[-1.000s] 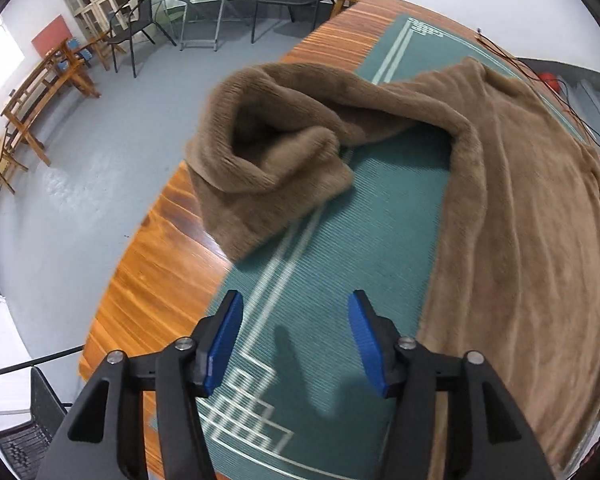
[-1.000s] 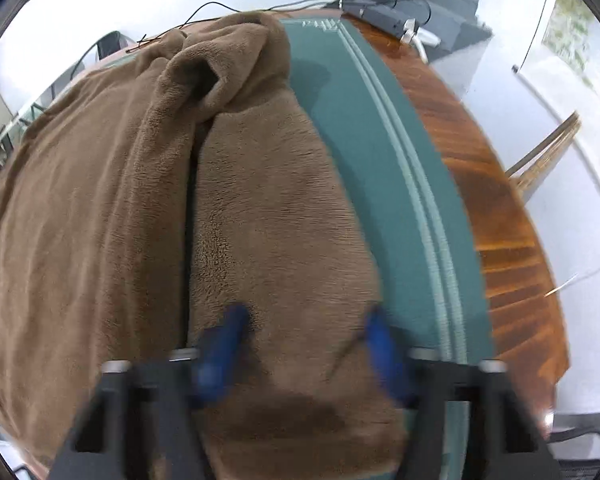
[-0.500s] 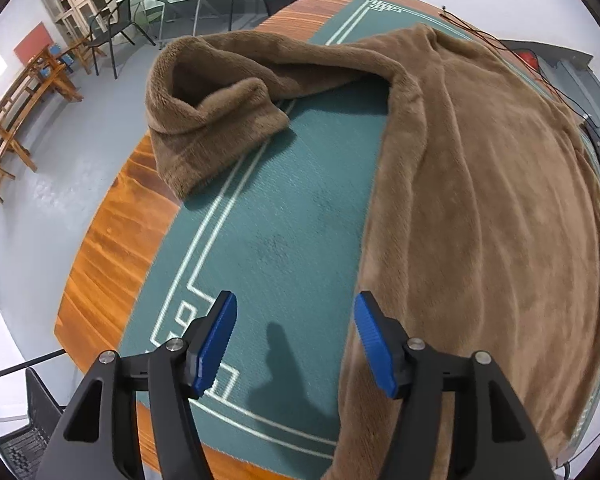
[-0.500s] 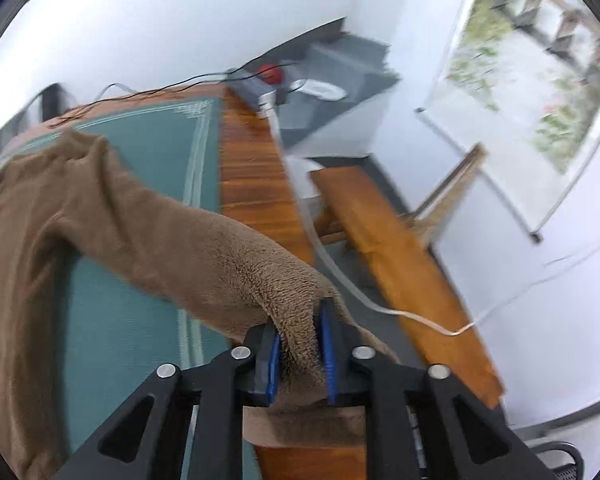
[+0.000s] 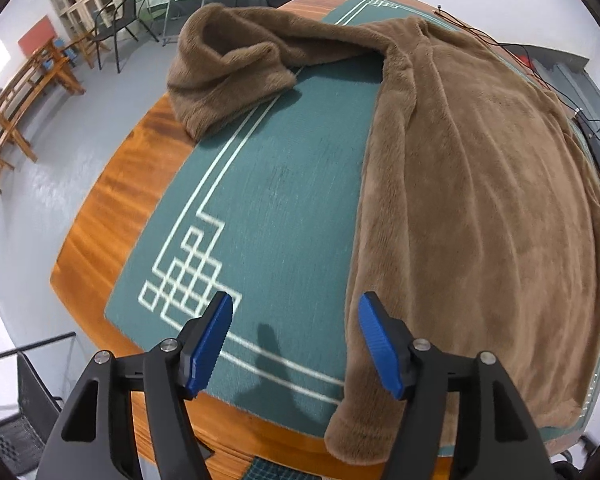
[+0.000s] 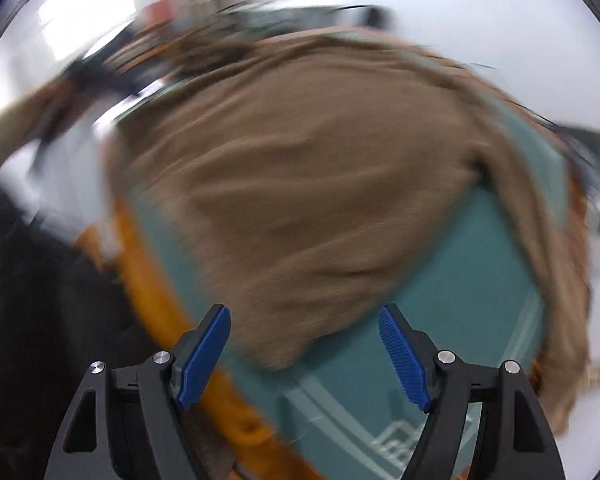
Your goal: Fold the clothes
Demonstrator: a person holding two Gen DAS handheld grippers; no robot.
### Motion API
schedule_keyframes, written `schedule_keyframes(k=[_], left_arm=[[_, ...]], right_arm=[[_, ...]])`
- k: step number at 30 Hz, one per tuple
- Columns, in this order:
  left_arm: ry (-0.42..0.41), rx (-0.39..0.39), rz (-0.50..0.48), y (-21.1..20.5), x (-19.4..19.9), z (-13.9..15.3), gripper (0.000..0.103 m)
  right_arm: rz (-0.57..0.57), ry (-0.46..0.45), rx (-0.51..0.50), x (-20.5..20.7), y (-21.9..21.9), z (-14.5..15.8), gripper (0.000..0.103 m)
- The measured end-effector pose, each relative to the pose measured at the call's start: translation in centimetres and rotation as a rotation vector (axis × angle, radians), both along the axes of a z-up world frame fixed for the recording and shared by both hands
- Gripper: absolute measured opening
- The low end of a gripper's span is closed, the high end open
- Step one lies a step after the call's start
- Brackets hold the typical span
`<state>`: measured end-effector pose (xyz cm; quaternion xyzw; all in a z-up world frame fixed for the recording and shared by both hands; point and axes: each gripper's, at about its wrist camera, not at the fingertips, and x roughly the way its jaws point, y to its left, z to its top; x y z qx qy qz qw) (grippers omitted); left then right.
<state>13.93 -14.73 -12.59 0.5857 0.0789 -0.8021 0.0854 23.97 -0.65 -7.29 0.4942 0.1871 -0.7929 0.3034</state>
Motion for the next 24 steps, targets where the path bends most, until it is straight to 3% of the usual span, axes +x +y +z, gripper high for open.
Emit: schedule_keyframes(k=[2, 6, 10, 14, 18, 24], left_arm=[[0.003, 0.006, 0.004, -0.1, 0.6, -0.1, 0.070], [0.016, 0.001, 0.002, -0.1, 1.4, -0.2, 0.070], [0.030, -0.012, 0.000, -0.7, 2.5, -0.1, 0.071], [0.045, 0.021, 0.011, -1.4, 4.1, 0.0, 0.072], [0.073, 0.033, -0.052, -0.1, 5.6, 0.3, 0.073], [0.094, 0.019, -0.274, 3.5, 7.4, 0.1, 0.074]], right_arm=[[0.059, -0.036, -0.001, -0.1, -0.5, -1.1, 0.078], [0.017, -0.075, 0.002, -1.4, -1.5, -3.6, 0.078], [-0.058, 0.047, 0.062, -2.9, -1.3, -4.1, 0.060], [-0.256, 0.136, 0.036, -5.4, 0.5, -2.6, 0.060], [-0.367, 0.140, 0.021, -6.9, 2.2, -2.1, 0.060], [-0.456, 0.152, 0.026, -7.7, 3.3, -2.1, 0.060]])
